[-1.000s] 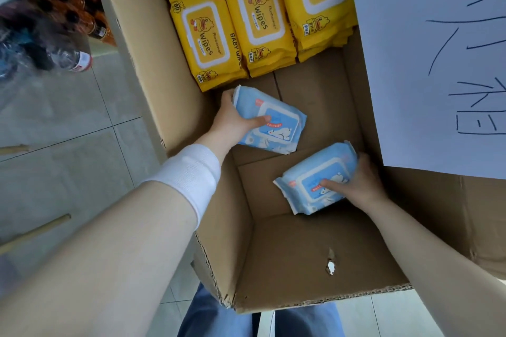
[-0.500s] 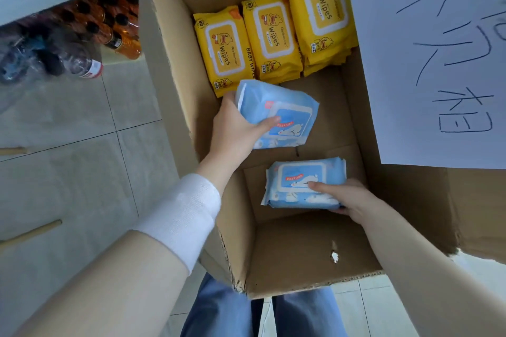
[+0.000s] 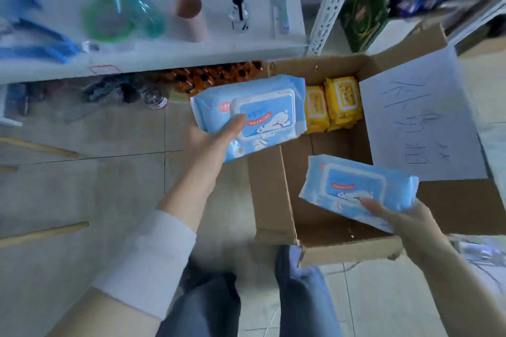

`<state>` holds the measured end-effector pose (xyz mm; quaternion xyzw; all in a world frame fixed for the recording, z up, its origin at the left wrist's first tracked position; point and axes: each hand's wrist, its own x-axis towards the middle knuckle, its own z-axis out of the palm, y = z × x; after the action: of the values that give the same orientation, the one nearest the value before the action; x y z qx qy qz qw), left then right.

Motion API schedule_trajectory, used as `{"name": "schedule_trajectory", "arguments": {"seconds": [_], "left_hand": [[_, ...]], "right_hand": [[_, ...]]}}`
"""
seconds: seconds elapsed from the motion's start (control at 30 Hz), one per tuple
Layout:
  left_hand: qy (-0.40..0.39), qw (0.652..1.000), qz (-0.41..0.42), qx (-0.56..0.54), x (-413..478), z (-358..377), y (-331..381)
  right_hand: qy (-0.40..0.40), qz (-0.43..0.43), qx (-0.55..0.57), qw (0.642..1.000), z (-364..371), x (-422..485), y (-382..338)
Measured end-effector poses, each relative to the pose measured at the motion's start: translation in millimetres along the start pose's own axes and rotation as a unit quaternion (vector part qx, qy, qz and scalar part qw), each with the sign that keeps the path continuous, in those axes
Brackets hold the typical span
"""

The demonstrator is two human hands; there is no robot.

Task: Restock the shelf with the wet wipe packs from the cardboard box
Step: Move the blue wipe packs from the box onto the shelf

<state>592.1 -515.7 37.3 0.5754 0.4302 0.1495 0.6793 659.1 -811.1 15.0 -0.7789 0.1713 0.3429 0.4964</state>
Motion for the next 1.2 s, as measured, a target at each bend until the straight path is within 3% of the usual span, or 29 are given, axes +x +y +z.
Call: {"name": "schedule_trajectory", "arguments": {"seconds": [0.1, 0.23, 0.5, 0.77, 1.2], "left_hand": [[-0.012, 0.999, 0.013, -0.032, -12.7, -70.1, 34.9], [0.015, 0.997, 0.051, -0.056, -35.9, -207.4, 97.8], [0.114, 0.979, 0.131, -0.105, -48.9, -410.2, 186.6], [0.177, 0.956, 0.182, -0.146, 3.3, -503.4, 241.8], [0.179, 0.952, 0.207, -0.14, 212.6, -563.5, 403.1]], "right_hand": [[-0.043, -0.025, 0.069, 0.996, 23.6, -58.9, -22.9], [-0.127, -0.024, 0.162, 0.978, 118.0, -144.1, -62.9], [-0.283, -0.095, 0.07, 0.952, 298.1, -246.5, -161.4], [-0.382, -0.182, 0.012, 0.906, 406.3, -257.7, -270.4], [-0.432, -0.31, 0.029, 0.846, 561.8, -206.7, -510.6]]}}
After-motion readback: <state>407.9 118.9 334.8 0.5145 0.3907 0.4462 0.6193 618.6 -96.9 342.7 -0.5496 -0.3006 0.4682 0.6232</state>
